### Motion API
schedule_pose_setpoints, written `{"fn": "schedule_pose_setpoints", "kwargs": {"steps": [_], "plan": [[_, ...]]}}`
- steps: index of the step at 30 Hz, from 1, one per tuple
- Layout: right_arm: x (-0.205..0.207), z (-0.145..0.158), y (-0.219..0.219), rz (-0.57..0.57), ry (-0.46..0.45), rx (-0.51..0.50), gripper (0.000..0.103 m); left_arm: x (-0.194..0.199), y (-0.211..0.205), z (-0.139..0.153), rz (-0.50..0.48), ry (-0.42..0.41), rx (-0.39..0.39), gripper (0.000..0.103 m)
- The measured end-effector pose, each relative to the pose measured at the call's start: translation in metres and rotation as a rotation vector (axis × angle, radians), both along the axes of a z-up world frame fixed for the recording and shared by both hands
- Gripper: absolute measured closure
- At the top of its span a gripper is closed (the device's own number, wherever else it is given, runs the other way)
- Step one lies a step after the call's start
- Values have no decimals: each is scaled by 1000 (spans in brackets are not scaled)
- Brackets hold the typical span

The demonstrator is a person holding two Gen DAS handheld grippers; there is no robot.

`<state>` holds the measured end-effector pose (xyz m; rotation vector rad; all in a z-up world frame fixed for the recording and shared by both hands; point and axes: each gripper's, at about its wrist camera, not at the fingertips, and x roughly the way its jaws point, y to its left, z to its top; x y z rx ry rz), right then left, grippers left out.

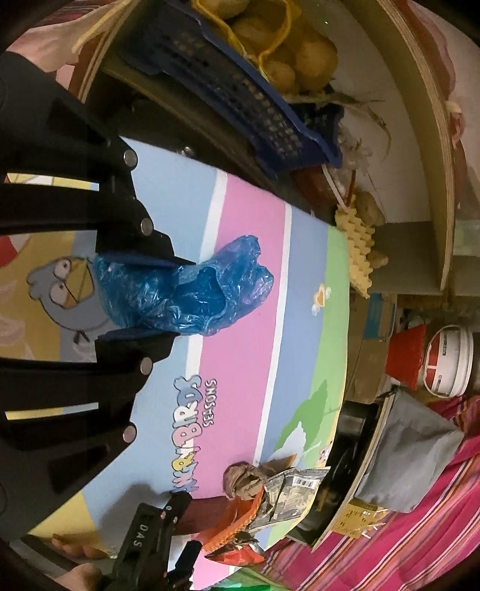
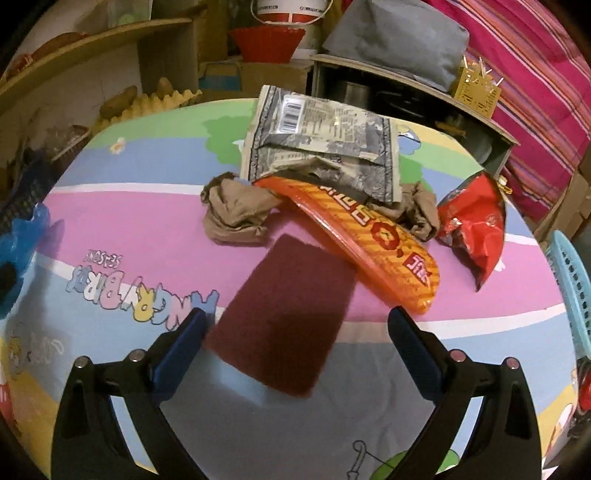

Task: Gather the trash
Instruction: 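Grasp the maroon scouring pad with the right tool and lift it, then carry the blue bag and maroon pad over the blue basket and open both tools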

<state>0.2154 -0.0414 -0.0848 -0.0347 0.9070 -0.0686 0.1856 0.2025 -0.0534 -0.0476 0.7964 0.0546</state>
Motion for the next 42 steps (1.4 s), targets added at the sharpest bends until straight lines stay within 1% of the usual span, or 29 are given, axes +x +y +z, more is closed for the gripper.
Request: {"fn": "schedule_pose_setpoints", "kwargs": {"steps": [2,4,5,9,13,20,26,30,35,42], "plan": [[-1,0,-5,9,3,41,15,-3,3,1,6,-2,-4,77],[0,0,-6,34,6,57,28,-4,4,1,11,-3,-7,77],[0,2,-5,52,9,58,32,-5,4,1,14,-5,-10,77],[1,3,-9,90,14,55,33,-7,2,3,19,-10,-18,77],[-10,10,-16,120,-2,57,33,-12,-4,9,19,-21,-14,77],[-31,41,-39,187,-48,64,33,-19,-26,25,12,-56,-5,77],[-44,72,-77,211,-86,102,33,-23,-57,42,-11,-90,4,77],[-47,88,-102,204,-105,140,33,-27,-79,56,-33,-121,3,77],[-49,106,-143,165,-152,137,33,-28,-109,73,-59,-155,3,77],[-52,116,-198,107,-190,124,33,-26,-148,86,-91,-177,5,77]]}}
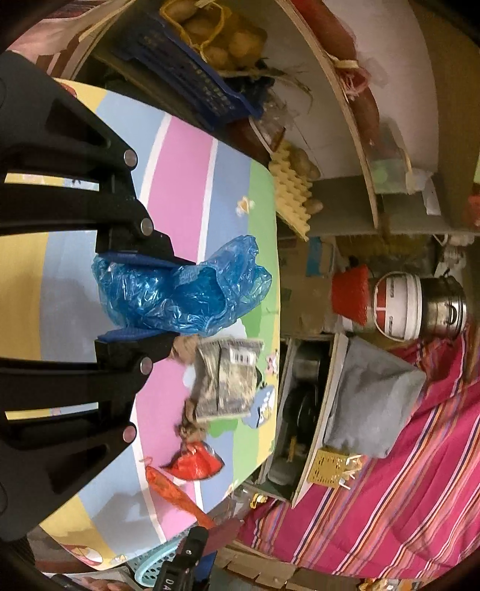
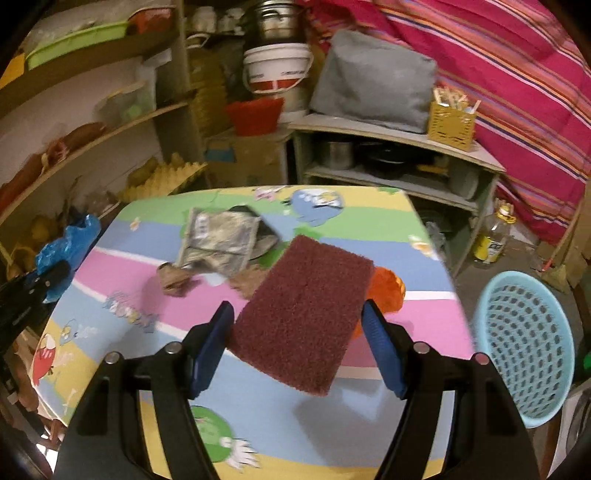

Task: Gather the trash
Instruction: 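Carry the blue bag and maroon pad over the blue basket and open both tools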

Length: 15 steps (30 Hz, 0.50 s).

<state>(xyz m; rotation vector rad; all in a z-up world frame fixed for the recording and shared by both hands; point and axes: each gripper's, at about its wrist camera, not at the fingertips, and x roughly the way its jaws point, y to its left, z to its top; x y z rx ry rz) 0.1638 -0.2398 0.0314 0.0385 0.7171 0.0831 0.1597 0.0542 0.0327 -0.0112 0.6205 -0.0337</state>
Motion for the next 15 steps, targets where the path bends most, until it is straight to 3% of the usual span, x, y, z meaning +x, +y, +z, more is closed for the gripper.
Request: {"fn": "schedule_pose_setpoints", "kwargs": {"steps": [15], "plan": [[2,-12,-84,-70,0,12,33,9,-66,1,-60,2,20,77]]}}
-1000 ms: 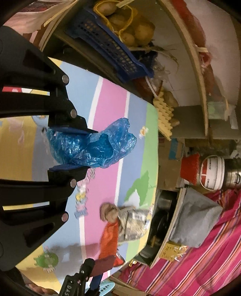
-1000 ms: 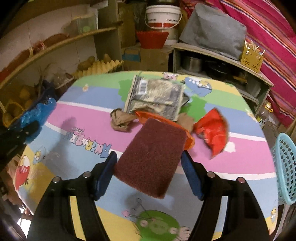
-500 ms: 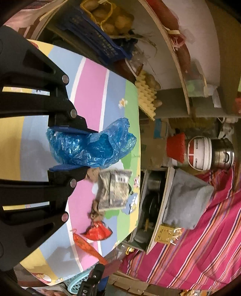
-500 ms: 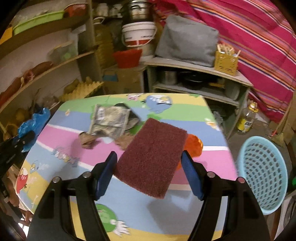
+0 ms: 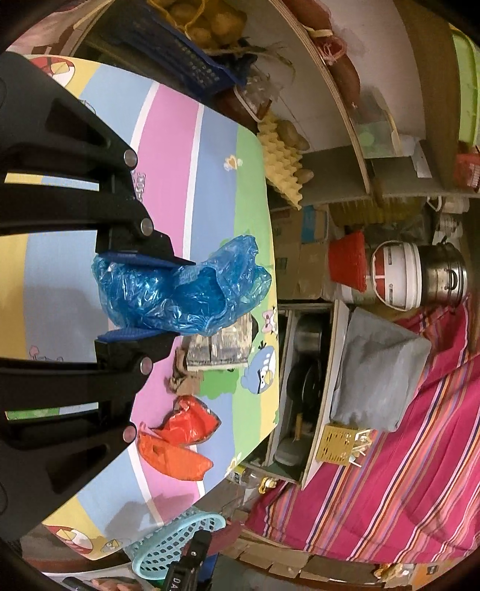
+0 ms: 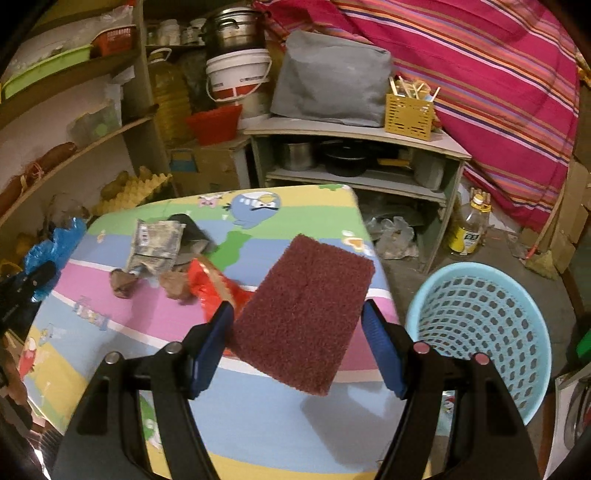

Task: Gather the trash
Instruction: 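Carry the blue bag and maroon pad over the blue basket and open both tools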

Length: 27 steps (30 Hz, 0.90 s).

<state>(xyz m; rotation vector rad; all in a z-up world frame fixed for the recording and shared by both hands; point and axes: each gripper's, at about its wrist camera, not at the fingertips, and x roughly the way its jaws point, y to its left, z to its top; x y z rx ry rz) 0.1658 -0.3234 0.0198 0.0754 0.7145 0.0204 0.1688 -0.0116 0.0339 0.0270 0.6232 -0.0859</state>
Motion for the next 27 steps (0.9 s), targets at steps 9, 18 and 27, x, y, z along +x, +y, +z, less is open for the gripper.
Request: {"fn": "schedule_pose_setpoints", "kwargs": {"steps": [9,18,27], "plan": [[-3,-9,-24,6,-1,4,33,8,-20,-5,-14,13,14,77],[-4,-10,-36,21,-12,16,33,13,-34,-5,-29,10,15,77],[-11,-3,-76,-31,-37,22,33,22,-62,-4,-51,10,19,77]]}}
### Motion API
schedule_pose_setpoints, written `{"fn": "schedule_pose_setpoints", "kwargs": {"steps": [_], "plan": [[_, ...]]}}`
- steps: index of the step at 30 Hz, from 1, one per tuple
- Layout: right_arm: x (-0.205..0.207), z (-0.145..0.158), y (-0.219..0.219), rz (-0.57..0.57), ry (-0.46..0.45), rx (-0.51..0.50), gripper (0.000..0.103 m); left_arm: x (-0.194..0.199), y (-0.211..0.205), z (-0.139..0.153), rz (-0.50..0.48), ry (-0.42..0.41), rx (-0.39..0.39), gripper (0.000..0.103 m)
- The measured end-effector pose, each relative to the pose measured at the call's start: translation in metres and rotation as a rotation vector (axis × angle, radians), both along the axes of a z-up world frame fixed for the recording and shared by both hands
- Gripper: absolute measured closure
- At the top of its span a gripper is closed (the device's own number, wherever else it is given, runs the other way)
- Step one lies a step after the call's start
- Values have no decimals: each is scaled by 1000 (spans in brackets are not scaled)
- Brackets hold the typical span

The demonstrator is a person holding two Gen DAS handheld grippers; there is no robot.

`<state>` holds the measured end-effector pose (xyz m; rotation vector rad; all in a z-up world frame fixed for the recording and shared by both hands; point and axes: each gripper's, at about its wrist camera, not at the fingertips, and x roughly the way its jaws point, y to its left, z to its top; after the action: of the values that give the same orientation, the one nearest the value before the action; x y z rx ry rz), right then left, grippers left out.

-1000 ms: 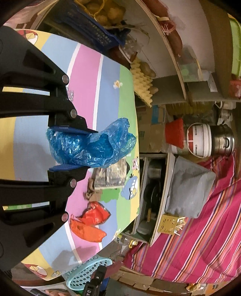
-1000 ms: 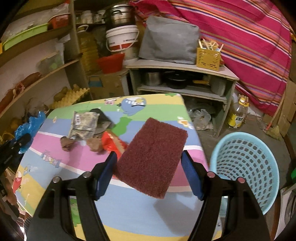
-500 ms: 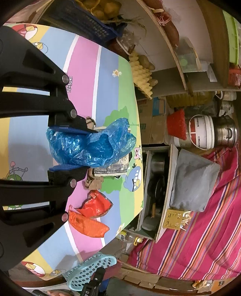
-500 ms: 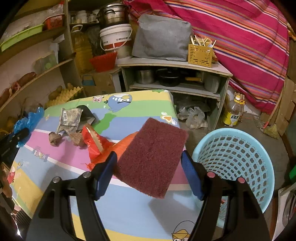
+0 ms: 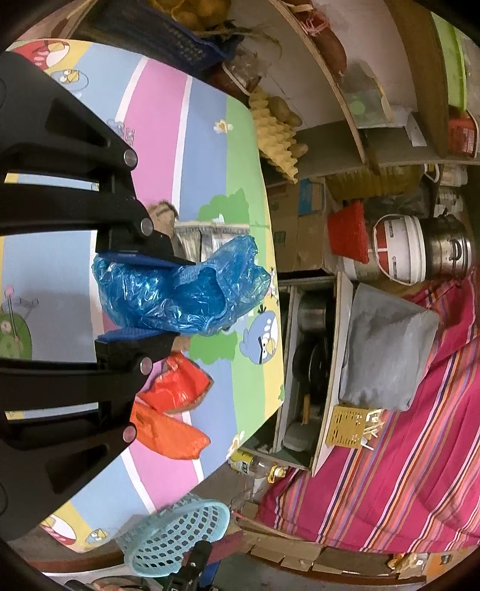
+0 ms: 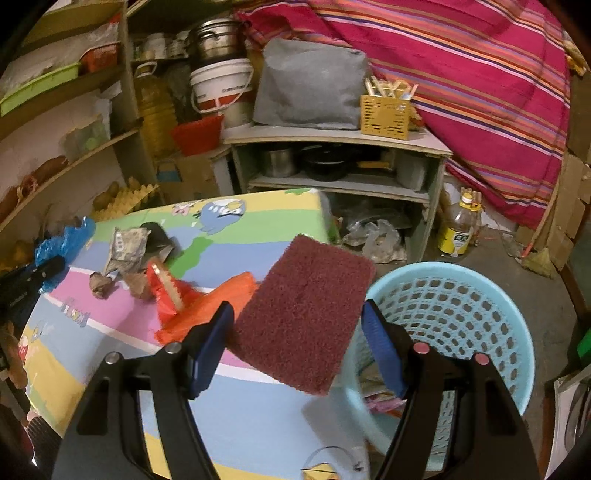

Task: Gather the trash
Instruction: 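Carry the blue bag and maroon pad over the blue basket and open both tools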

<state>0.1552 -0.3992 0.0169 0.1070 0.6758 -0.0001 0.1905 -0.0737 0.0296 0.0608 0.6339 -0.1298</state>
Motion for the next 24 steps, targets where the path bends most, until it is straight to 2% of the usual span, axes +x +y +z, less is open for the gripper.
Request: {"fn": "schedule_pose_setpoints", "kwargs": {"steps": [13,19,24], "plan": [[-17,-5,-78,-111,15,-12,33,6,-83,7,-111,-29,-8,77],[-31,-1,-106,-152,13,-62,33,12,-129,3,-196,-29,-28,77],[-37,-6,-137,-191,25,-50,33,12,-177,-5,-272,-23,-32,77]]}}
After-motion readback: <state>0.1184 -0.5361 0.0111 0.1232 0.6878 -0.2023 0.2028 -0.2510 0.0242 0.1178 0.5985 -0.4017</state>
